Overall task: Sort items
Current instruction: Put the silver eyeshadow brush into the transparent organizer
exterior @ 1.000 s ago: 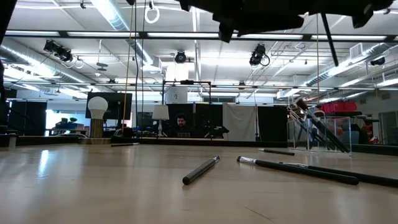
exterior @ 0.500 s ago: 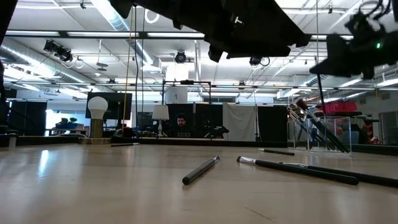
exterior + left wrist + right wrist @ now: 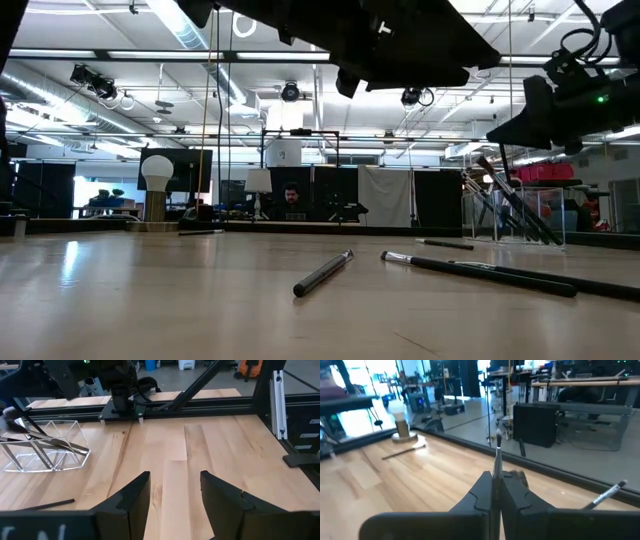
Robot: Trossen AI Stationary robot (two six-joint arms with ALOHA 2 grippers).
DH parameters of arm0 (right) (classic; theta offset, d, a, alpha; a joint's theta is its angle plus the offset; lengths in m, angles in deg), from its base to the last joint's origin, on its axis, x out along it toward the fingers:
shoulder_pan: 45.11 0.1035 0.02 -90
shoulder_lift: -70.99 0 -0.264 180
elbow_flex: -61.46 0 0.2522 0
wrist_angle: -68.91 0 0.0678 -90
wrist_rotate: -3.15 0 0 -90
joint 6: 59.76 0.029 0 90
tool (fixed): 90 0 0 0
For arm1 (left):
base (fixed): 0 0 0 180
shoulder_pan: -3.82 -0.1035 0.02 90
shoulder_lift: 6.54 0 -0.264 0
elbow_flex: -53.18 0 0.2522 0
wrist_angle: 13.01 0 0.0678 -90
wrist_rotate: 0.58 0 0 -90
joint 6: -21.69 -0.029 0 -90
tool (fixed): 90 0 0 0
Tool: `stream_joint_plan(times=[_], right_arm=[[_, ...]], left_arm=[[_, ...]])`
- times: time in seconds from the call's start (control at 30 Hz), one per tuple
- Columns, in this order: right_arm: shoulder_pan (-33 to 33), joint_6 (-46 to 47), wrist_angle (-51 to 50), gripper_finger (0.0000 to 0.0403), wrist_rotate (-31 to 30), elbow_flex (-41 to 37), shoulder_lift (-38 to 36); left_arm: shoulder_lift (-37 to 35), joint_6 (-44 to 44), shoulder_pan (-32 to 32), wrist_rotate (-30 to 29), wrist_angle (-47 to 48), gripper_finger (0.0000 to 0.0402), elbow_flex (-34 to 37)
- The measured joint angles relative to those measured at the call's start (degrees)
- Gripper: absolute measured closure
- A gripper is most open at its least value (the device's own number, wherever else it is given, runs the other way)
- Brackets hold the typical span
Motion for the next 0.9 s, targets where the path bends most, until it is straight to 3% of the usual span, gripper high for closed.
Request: stream_joint_plan(times=[0.17, 0.47, 0.67, 0.77, 0.9], right_arm=[[-1.5, 1.8, -5.2, 0.0391, 1.7, 0.0, 0.0], [-7.3, 7.5, -14.8, 0.0390, 11.6, 0.0, 0.0], [-10.1, 7.6, -15.7, 0.0385, 16.7, 0.0, 0.0], [-10.8, 7.5, -15.7, 0.0364, 16.9, 0.0, 0.0], [-11.2, 7.4, -21.3, 0.0306, 16.9, 3.1, 0.0]], left_arm=[[0.0, 0.0, 0.0, 0.0, 0.0, 0.0227, 0.0], [0.0, 0.0, 0.0, 0.0, 0.0, 0.0227, 0.0], [0.0, 0.0, 0.0, 0.0, 0.0, 0.0227, 0.0], [0.0, 0.1, 0.0, 0.0, 0.0, 0.0227, 0.0], [0.0, 0.1, 0.0, 0.0, 0.0, 0.0227, 0.0]])
